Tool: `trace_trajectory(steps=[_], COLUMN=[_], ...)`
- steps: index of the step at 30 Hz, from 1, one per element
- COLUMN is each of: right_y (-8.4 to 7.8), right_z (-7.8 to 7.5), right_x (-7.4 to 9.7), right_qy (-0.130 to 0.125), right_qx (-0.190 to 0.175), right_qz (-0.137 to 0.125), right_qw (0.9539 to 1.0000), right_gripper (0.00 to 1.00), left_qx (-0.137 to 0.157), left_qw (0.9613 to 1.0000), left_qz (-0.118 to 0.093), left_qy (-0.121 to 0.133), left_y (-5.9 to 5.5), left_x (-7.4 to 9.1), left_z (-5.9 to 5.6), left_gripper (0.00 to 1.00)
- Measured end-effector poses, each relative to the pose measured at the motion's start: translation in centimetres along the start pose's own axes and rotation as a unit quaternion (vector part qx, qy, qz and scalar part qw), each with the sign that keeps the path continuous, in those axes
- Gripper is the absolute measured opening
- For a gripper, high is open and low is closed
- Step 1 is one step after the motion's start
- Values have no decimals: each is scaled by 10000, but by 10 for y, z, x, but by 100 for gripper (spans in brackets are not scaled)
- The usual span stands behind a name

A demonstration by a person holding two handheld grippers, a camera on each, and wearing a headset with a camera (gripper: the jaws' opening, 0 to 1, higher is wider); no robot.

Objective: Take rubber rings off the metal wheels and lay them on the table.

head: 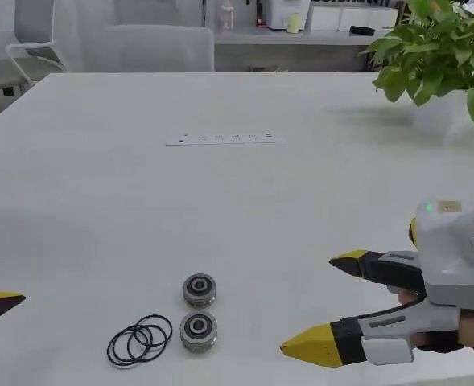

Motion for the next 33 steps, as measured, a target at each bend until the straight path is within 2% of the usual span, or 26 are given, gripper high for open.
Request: trace_trajectory(steps=[9,17,33], right_y=[-10,-16,-22], right_z=[8,14,18], right_x=[-4,-5,-6], right_qy=[108,189,187], right_qx=[69,21,54], right_qz=[302,397,577], right_qw=[9995,9990,9981], right_gripper=[99,99,98], left_qx=[78,109,115], left_qw=[10000,9999,9999], left_qz=[19,15,65], left_qy=[1,33,103], left_y=[-2,-2,-4], left_x=[-1,-1,-1], left_z=[1,1,1], left_gripper=[92,92,91])
Point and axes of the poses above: the centre of the closed fingertips' face, and the gripper's own axes: x roughly backward along the fingers, z roughly to its left, y roughly out of its top, the point moved 7 cm from there along x, roughly backward along the fingers, and after that the axes turned 5 degrees about x, right-handed, at the moved point
